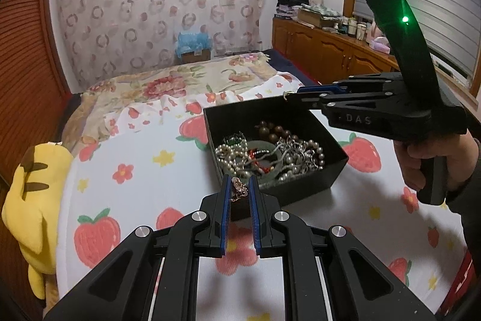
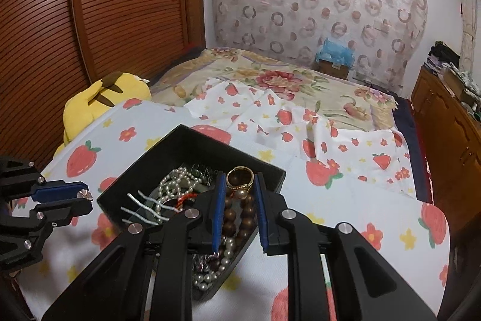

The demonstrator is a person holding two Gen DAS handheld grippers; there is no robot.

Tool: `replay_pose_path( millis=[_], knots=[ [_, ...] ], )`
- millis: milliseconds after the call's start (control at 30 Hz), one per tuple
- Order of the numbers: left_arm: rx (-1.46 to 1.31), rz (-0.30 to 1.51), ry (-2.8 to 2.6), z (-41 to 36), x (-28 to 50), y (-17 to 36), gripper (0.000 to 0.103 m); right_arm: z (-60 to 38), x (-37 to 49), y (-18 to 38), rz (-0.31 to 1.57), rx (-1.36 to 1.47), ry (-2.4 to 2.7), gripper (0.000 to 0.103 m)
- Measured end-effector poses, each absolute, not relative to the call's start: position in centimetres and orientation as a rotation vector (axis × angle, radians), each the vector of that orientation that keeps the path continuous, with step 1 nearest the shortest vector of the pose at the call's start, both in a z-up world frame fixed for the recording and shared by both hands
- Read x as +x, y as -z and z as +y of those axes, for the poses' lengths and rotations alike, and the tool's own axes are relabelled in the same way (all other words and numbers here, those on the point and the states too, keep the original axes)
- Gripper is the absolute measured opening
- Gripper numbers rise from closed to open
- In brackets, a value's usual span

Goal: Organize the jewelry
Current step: 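Drop the earring into the box with the left tool while the right tool drops the ring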

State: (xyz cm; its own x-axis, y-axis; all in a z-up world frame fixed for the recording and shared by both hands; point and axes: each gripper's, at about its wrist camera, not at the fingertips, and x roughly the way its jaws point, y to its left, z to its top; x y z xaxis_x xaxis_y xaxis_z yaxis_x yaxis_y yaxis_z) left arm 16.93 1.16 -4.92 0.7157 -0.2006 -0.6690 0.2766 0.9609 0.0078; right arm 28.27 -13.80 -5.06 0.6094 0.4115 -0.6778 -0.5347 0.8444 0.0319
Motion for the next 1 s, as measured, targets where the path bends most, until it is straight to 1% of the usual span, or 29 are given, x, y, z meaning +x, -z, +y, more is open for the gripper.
replay_pose_path(
  millis=[400, 700, 1000],
  knots=[
    [0.123, 0.713, 0.26, 0.5, 19.5, 3.8, 0.011, -14.5, 29.0, 5.2, 0.724, -0.127, -0.565, 0.021],
    [0.083, 0.712, 0.273, -0.1, 22.3, 2.8, 0.011, -16.7, 26.9, 5.5, 0.711, -0.121, -0.553, 0.021],
    [0.014, 0.755, 0.26, -0.1, 26.0, 3.9, 0.011, -18.7, 25.0, 6.2, 0.712, -0.115, -0.544, 0.022]
  ],
)
